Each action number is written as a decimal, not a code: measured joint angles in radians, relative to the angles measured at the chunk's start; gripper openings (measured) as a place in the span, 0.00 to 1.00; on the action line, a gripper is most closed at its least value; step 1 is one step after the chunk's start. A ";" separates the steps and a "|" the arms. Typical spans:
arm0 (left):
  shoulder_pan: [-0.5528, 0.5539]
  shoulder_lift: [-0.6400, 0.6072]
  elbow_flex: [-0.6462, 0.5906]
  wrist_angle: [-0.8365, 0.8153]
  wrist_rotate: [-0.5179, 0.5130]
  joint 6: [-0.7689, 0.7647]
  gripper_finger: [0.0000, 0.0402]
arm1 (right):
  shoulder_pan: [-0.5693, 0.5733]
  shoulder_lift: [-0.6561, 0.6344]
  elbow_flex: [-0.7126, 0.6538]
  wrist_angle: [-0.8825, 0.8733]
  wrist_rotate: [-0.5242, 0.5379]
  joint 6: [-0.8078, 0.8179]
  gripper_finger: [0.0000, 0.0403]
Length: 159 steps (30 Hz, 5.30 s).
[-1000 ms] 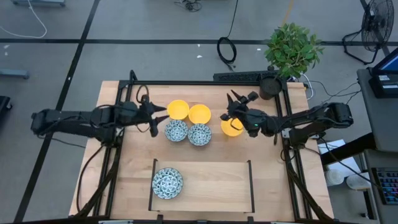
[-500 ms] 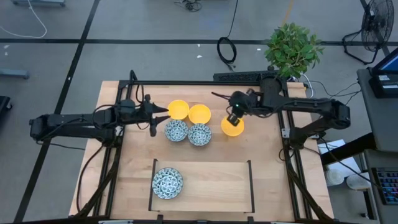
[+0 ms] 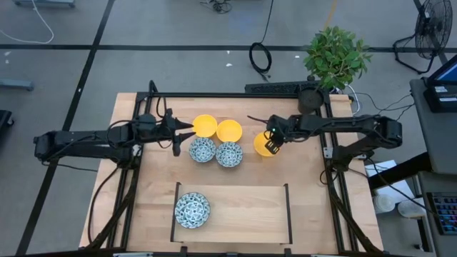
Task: Pick & Place Mini bowls
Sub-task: Put the right yellow bowl on the shelf
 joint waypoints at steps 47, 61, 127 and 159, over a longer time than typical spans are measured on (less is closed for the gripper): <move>0.000 0.000 0.000 0.025 0.000 -0.165 0.36 | 0.005 -0.031 -0.173 0.416 0.100 -0.228 0.00; -0.001 0.000 0.001 0.189 0.000 -0.276 0.36 | 0.098 -0.107 -0.174 1.042 0.572 -0.687 0.00; -0.167 0.724 0.457 0.390 -0.469 0.303 0.36 | 0.214 0.004 -0.173 1.577 0.659 -1.083 0.00; -0.252 0.239 0.456 -0.268 -0.478 0.073 0.36 | 0.251 -0.079 -0.138 1.362 0.466 -0.921 0.00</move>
